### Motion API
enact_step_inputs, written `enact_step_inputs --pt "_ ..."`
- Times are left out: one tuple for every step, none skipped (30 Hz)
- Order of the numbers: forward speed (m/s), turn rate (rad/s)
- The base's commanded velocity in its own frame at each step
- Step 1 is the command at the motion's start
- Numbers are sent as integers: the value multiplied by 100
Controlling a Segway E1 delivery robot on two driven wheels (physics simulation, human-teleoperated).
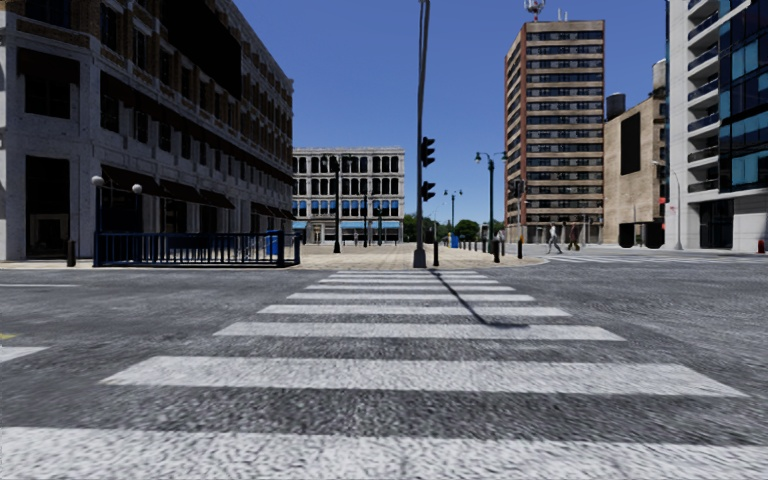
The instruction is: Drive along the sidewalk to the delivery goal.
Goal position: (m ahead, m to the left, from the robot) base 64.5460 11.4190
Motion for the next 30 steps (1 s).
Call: enact_step_inputs --pt "173 12" --pt "173 2" --pt "173 0" --pt "173 0" --pt "173 0" --pt "173 0" --pt "173 0" --pt "173 0" --pt "173 0" --pt "173 0" --pt "175 0" --pt "177 0" --pt "178 0" --pt "178 0" --pt "178 0" --pt "179 0" --pt "180 0" --pt "182 0" --pt "182 0" --pt "185 0" --pt "187 0" --pt "190 0" --pt "193 0" --pt "193 0" --pt "200 0" --pt "200 0" --pt "200 0" --pt "200 0" --pt "200 0" --pt "200 0"
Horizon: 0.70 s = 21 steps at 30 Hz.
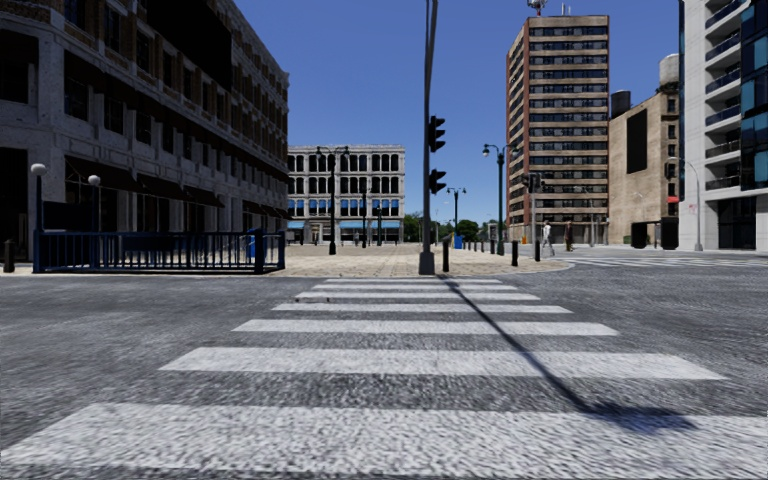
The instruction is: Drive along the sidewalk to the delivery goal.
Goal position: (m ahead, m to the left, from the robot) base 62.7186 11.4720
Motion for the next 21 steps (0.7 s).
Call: enact_step_inputs --pt "200 0" --pt "200 0" --pt "200 0" --pt "200 0" --pt "200 0" --pt "200 0" --pt "200 0" --pt "200 0" --pt "200 0" --pt "200 0" --pt "200 0" --pt "200 0" --pt "200 0" --pt "200 0" --pt "200 0" --pt "200 0" --pt "200 6" --pt "200 15" --pt "200 17" --pt "200 17" --pt "200 18"
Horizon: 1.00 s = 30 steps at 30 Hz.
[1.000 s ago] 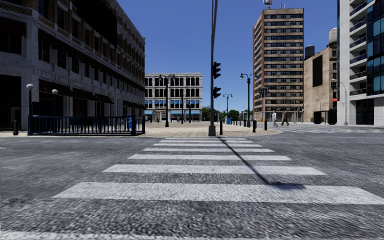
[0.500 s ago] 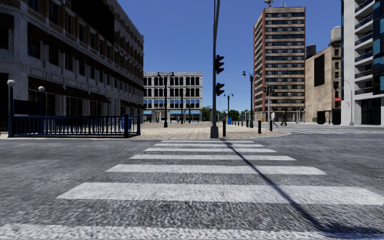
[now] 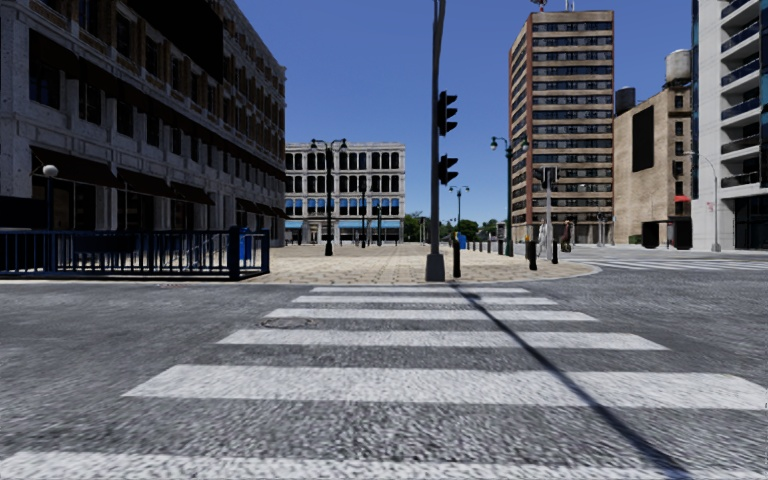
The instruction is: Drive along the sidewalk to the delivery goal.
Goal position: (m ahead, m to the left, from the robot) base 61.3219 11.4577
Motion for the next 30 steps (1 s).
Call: enact_step_inputs --pt "200 12" --pt "200 0" --pt "200 0" --pt "200 0" --pt "200 0" --pt "200 0" --pt "200 0" --pt "200 0" --pt "200 0" --pt "200 1" --pt "200 13" --pt "200 18" --pt "200 18" --pt "200 19" --pt "200 19" --pt "200 16" --pt "200 9" --pt "200 9" --pt "200 7" --pt "200 6" --pt "200 11" --pt "200 11" --pt "200 19" --pt "200 22" --pt "200 22" --pt "200 22" --pt "200 22" --pt "200 22" --pt "200 19" --pt "200 17"
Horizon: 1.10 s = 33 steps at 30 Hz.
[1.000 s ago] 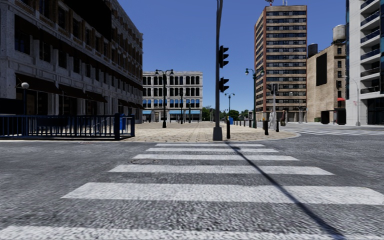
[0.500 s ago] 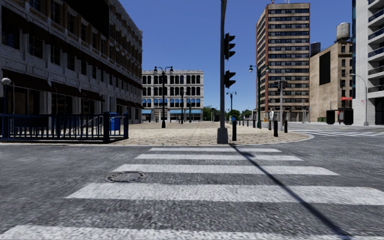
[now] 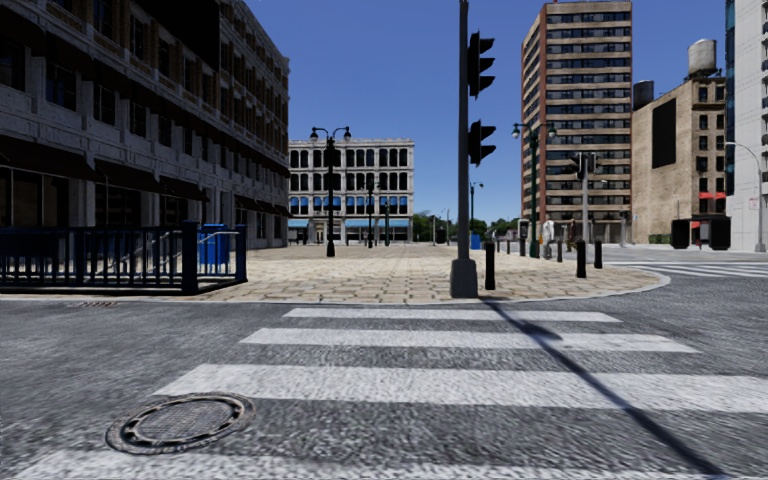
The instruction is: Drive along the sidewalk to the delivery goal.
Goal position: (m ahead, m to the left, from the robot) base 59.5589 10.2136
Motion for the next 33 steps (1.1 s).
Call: enact_step_inputs --pt "200 17" --pt "200 16" --pt "200 21" --pt "200 26" --pt "200 31" --pt "200 31" --pt "200 33" --pt "200 33" --pt "200 0" --pt "200 0" --pt "200 0" --pt "200 0" --pt "200 0" --pt "200 0" --pt "200 0" --pt "200 0" --pt "200 0" --pt "200 0" --pt "200 0" --pt "200 0" --pt "200 0" --pt "200 0" --pt "200 0" --pt "200 0" --pt "200 0" --pt "200 0" --pt "200 0" --pt "200 0" --pt "200 0" --pt "200 0" --pt "200 0" --pt "200 0" --pt "200 0"
